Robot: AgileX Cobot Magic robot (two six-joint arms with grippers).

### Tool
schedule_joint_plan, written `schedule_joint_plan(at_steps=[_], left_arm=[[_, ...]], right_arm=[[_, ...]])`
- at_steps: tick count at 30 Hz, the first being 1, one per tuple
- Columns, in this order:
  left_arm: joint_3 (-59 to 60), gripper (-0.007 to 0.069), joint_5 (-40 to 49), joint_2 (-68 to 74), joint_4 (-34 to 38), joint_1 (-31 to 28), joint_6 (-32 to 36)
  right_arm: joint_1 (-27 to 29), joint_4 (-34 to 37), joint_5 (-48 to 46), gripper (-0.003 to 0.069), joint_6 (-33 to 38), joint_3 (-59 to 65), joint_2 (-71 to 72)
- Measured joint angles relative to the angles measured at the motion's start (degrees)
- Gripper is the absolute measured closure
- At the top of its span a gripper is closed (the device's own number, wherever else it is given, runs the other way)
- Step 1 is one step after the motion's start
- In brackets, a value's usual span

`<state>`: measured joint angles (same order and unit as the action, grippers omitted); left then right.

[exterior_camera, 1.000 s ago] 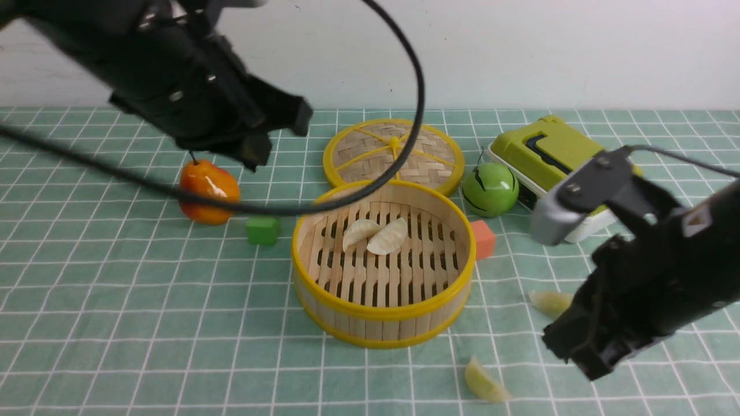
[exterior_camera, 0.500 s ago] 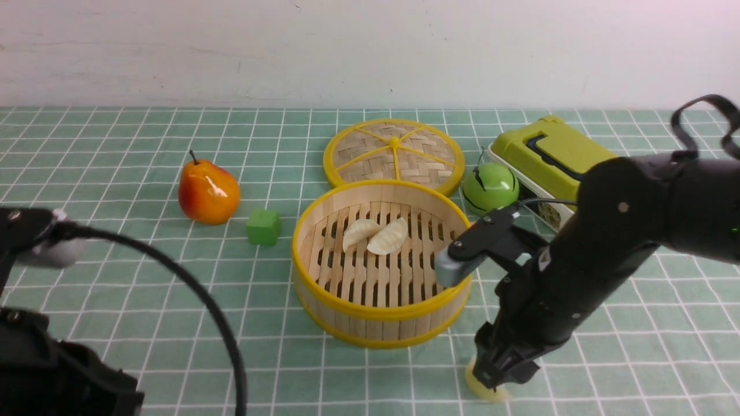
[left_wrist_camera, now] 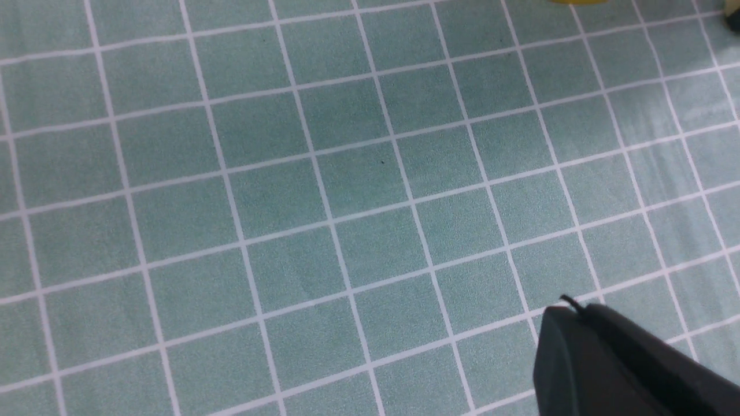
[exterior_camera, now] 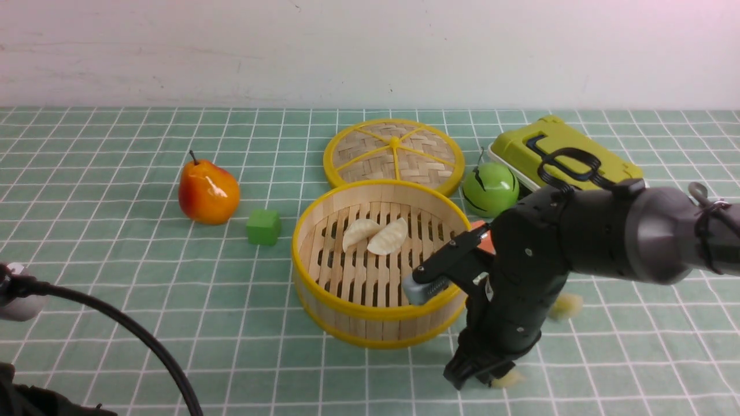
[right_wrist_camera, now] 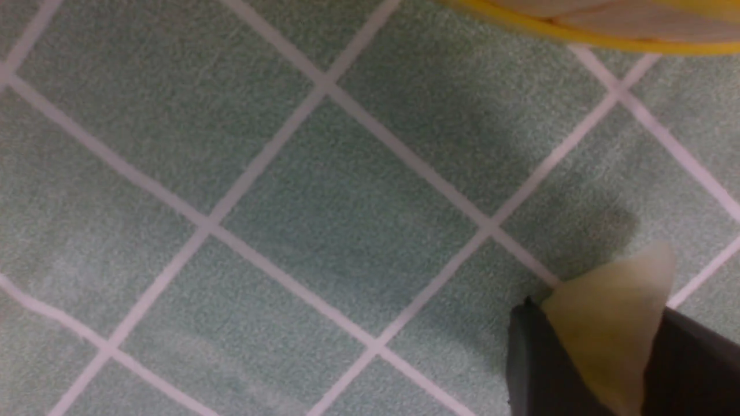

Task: Put the dumplings into the steamer on the table with the blue tablecloth.
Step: 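Reach for and grasp a dumpling lying on the table beside the steamer, then place the dumpling in the bamboo steamer basket with the right gripper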

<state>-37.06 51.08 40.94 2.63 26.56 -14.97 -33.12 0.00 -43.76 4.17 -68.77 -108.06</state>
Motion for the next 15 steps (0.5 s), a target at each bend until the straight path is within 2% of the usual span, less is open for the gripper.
schedule_joint_plan(at_steps=[5,8,11,15], left_arm=[[0.0,0.0638,-0.2,0.0,-1.6,0.0,0.0],[0.0,0.0638,-0.2,0.0,-1.9,0.0,0.0],[0.0,0.0638,-0.2,0.0,-2.0,0.0,0.0],[0.0,0.0638,-0.4,0.0,-2.0,0.0,0.0]], right_arm=[[0.0,2.6,-0.8,0.0468,0.3,-0.6,0.0],[-0.2,5.4,-4.8,0.0468,0.8,-3.8,1.4],[-0.2,7.7,-6.9,0.0468,1.1,-10.6,3.8],[-0.2,11.1,-5.1,0.0468,1.1,-21.5,2.6]])
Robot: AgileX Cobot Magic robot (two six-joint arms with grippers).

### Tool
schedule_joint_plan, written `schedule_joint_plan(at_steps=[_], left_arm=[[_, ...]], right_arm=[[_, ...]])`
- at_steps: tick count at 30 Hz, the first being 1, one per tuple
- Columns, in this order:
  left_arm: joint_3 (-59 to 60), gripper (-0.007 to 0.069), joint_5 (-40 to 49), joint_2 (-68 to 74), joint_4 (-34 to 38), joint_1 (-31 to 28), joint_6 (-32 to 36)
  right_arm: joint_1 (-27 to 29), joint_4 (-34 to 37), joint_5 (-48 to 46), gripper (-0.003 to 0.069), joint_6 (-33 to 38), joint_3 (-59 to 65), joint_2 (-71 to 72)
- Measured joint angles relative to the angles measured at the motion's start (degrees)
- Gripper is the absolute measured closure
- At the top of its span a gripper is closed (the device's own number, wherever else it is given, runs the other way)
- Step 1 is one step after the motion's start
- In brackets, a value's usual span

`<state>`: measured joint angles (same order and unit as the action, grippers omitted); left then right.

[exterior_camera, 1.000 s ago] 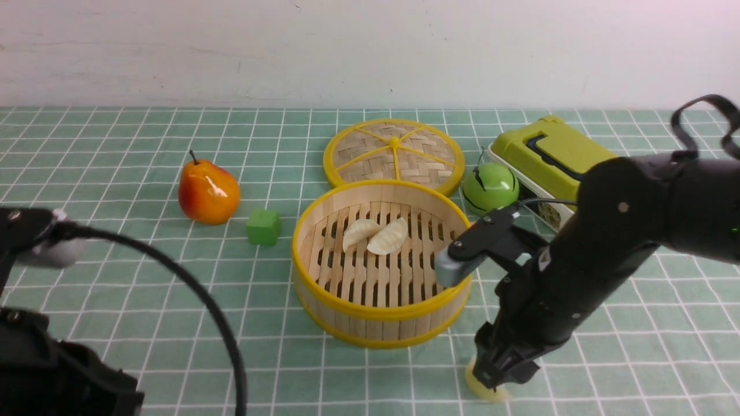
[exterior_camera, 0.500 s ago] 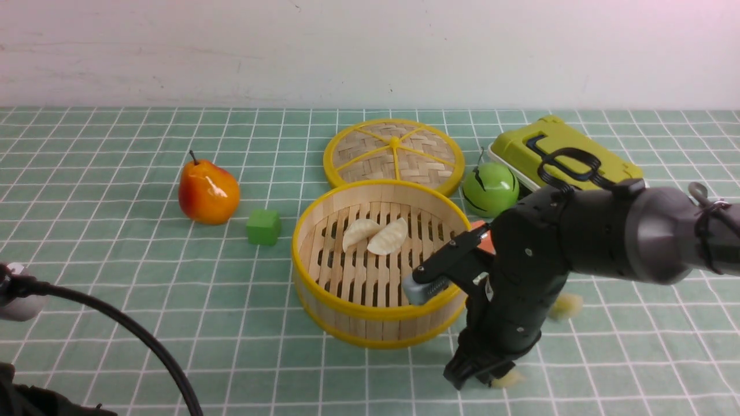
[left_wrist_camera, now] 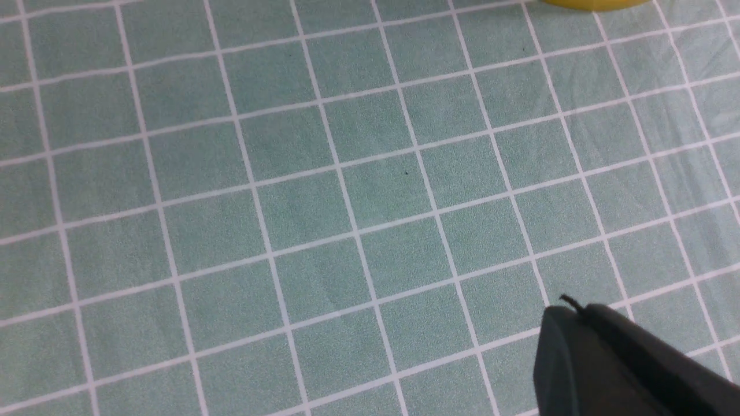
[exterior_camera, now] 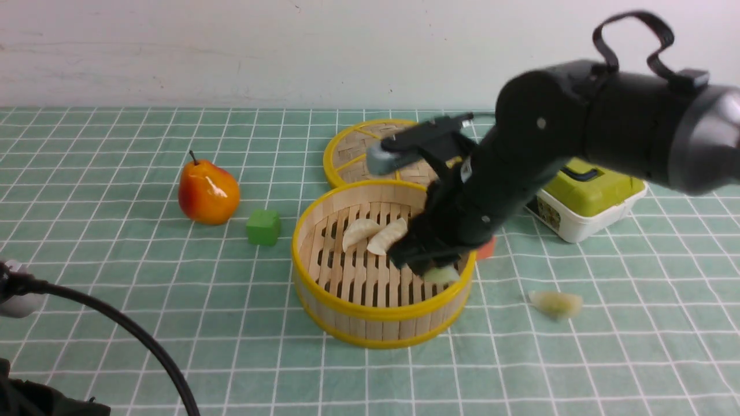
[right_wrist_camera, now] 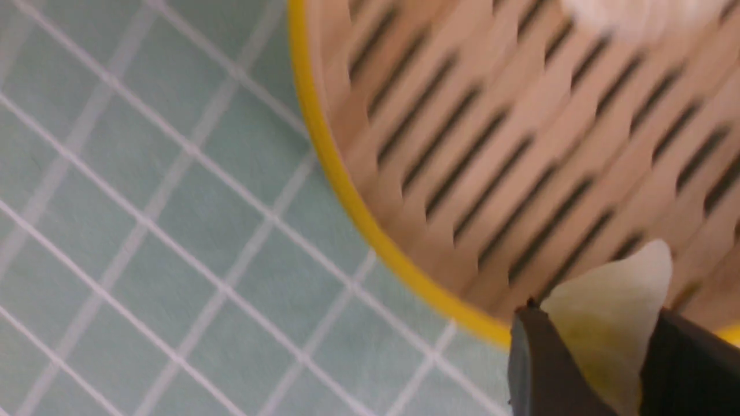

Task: Put the dumplings into the steamer on the table with the blue tablecloth.
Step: 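Place the dumpling in the bamboo steamer basket with the right gripper, then reach for and grasp a dumpling lying on the table beside the steamer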

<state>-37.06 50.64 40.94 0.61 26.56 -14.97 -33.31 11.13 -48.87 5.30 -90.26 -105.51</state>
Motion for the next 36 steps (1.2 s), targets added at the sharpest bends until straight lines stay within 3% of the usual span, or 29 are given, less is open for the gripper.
schedule_joint_plan(at_steps=[14,20,23,25,30,36], left_arm=[[0.0,0.0638,0.2,0.0,0.0,0.0,0.0],[0.0,0.0638,1.0,0.0,0.0,0.0,0.0],[0.0,0.0638,1.4,0.0,0.0,0.0,0.0],[0.0,0.0638,1.5,0.0,0.0,0.0,0.0],[0.0,0.0636,1.7,0.0,0.0,0.0,0.0],[0.0,0.0633,2.1,0.0,0.4,0.0,0.0]], right_arm=[[0.0,6.0,3.7,0.0456,0.0,-14.2,-20.6],[0.0,6.0,0.3,0.0255,0.0,-17.4,-20.6],[0.1,4.2,-8.3,0.0139,0.0,-22.2,-18.6],[0.1,1.2,-14.2,0.0099,0.2,-24.1,-16.3],[1.2,-6.2,-20.9,0.0080,1.8,-23.0,-9.3],[8.1,-8.3,-21.1,0.0106,3.7,-6.6,0.2]])
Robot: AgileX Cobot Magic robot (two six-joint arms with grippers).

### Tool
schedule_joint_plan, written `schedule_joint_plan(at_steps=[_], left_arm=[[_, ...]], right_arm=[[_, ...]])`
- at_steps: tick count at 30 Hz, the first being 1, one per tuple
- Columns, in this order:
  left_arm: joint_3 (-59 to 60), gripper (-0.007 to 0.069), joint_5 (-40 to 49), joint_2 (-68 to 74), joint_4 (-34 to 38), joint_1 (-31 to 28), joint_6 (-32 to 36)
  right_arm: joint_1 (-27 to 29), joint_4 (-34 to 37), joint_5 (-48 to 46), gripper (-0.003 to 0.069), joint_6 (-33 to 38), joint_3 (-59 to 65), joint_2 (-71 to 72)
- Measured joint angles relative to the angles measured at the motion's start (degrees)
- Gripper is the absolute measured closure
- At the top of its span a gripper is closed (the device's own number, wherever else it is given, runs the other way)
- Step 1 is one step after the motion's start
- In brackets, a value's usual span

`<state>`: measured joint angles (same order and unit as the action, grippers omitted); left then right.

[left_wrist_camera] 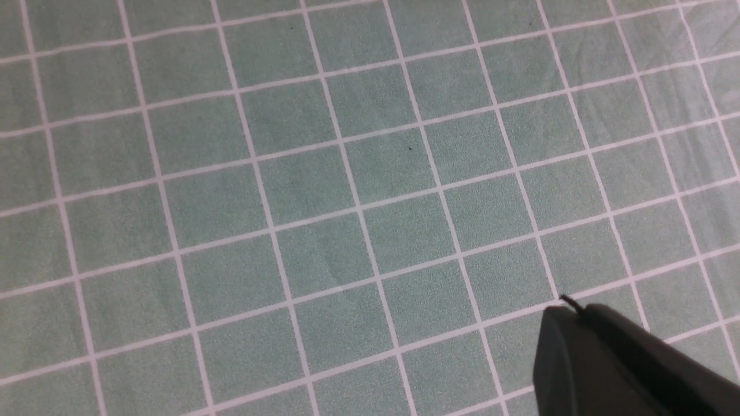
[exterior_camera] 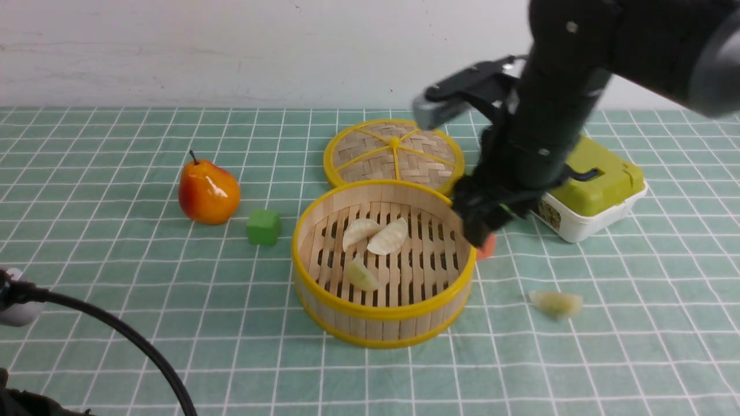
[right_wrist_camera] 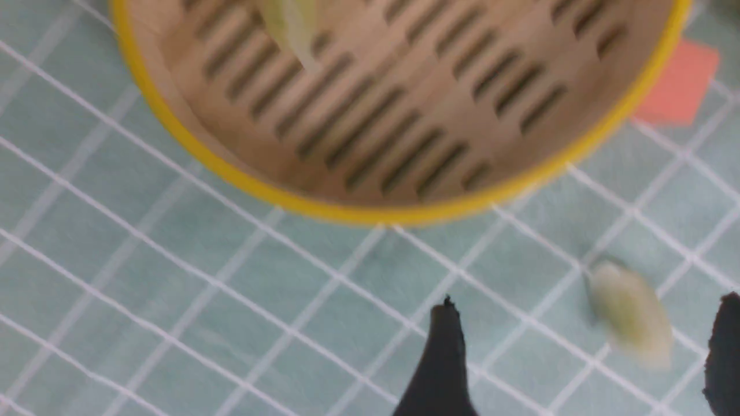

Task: Put the dumplings into the steamer on the table with the blue tablecloth.
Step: 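Reach for and grasp a dumpling lying on the table beside the steamer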

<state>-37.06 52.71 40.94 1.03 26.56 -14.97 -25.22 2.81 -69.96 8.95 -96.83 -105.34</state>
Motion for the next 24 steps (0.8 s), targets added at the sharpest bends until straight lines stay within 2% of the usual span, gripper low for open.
schedule_joint_plan(at_steps=[5,6,11,14,20,24], left_arm=[[0.0,0.0631,0.3,0.0,1.3,0.0,-0.1],[0.0,0.0629,0.3,0.0,1.4,0.0,-0.1],[0.0,0.0624,0.3,0.0,1.5,0.0,-0.1],[0.0,0.0622,0.3,0.0,1.8,0.0,-0.1],[0.0,0.0618,1.1,0.0,2.9,0.0,-0.1],[0.0,0.0617,1.8,0.0,3.0,0.0,-0.1]], right_arm=[[8.1,0.9,6.2,0.0128,5.8,12.3,3.2],[10.4,1.7,8.7,0.0134,10.4,14.8,2.9],[12.1,4.4,13.5,0.0136,19.0,16.2,-0.7],[12.1,5.1,18.2,0.0137,20.6,16.2,-4.5],[12.1,5.0,21.3,0.0168,20.8,16.2,-9.4],[12.1,4.9,21.4,0.0292,20.0,16.2,-10.3]])
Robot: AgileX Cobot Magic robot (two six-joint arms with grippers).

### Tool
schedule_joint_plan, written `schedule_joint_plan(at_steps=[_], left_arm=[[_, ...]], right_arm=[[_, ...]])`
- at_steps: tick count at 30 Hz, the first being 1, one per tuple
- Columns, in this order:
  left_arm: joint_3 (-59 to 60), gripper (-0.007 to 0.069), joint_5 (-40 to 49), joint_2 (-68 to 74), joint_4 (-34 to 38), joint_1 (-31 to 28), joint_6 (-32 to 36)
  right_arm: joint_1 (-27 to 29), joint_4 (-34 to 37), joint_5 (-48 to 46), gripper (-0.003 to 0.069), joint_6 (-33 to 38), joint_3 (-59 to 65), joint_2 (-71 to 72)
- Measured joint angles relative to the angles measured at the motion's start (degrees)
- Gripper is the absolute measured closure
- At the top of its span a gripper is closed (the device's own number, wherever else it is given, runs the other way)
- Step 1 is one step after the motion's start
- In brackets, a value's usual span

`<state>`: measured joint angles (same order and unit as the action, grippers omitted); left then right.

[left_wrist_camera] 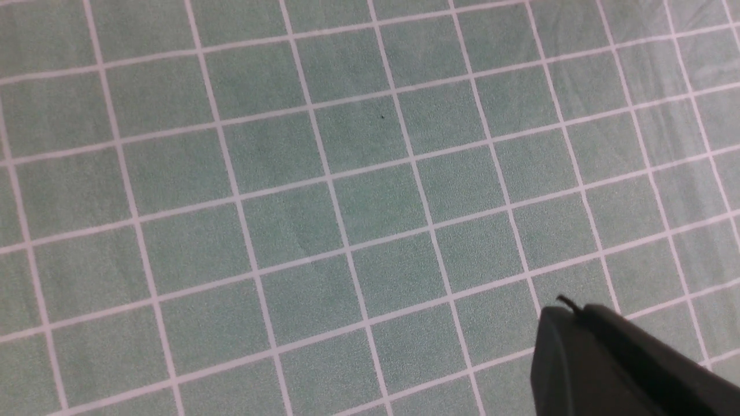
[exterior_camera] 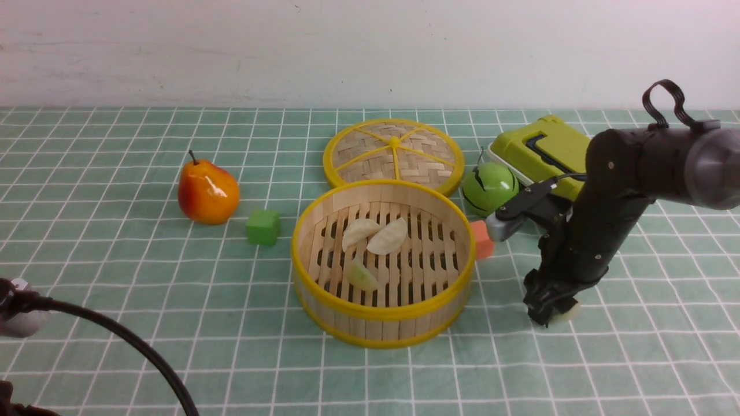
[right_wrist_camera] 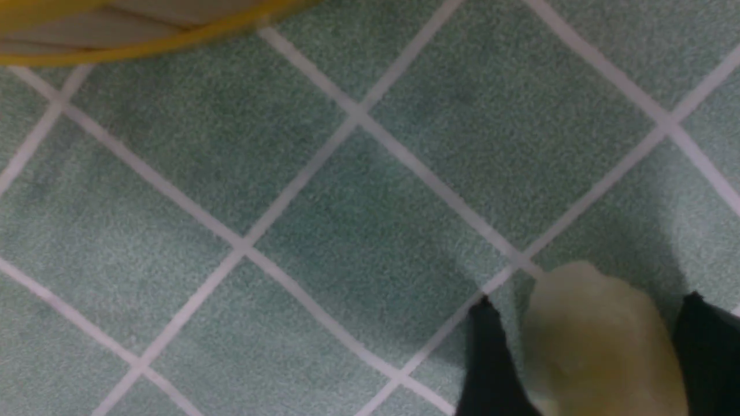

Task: Put the dumplings into the steamer on the table with the blue tablecloth.
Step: 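Reach for and grasp a dumpling lying on the table beside the steamer, then place the dumpling in the bamboo steamer basket with the right gripper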

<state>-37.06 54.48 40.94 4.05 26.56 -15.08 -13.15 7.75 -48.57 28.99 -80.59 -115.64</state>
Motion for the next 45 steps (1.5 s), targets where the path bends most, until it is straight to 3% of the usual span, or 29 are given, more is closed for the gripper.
schedule_joint_plan(at_steps=[3,11,15,21,28,33,36,39,43,45], left_arm=[[0.0,0.0613,0.1,0.0,0.0,0.0,0.0],[0.0,0.0610,1.0,0.0,0.0,0.0,0.0],[0.0,0.0608,1.3,0.0,0.0,0.0,0.1],[0.0,0.0608,2.1,-0.1,0.0,0.0,0.2],[0.0,0.0604,6.1,-0.6,0.3,0.0,0.2],[0.3,0.0601,6.5,-6.2,0.5,0.0,0.2],[0.4,0.0596,5.6,-14.4,0.6,0.0,0.2],[0.4,0.0595,5.5,-19.8,-0.2,0.0,-0.4],[0.5,0.0589,5.5,-26.1,-3.4,0.0,-2.4],[1.4,0.0587,5.5,-29.8,-5.8,0.0,-3.4]], right_arm=[[0.0,-0.4,-0.3,0.0419,-2.0,0.0,0.1],[-0.4,-2.3,-5.7,0.0419,-8.2,-5.9,2.0],[-4.8,1.3,-7.6,0.0419,-9.9,-12.3,4.1],[-15.1,5.3,2.2,0.0419,-10.8,-14.9,1.7],[-18.0,0.8,10.5,0.0419,-19.8,-15.0,-5.7],[-17.8,-3.0,11.7,0.0333,-25.8,-15.0,-7.2],[-17.8,-3.9,9.9,0.0190,-27.8,-15.5,-7.0],[-17.8,-4.0,6.7,0.0154,-27.8,-15.7,-5.5],[-17.8,-3.3,3.4,0.0192,-26.7,-15.7,0.8],[-17.8,-1.9,3.0,0.0270,-25.9,-15.6,5.9]])
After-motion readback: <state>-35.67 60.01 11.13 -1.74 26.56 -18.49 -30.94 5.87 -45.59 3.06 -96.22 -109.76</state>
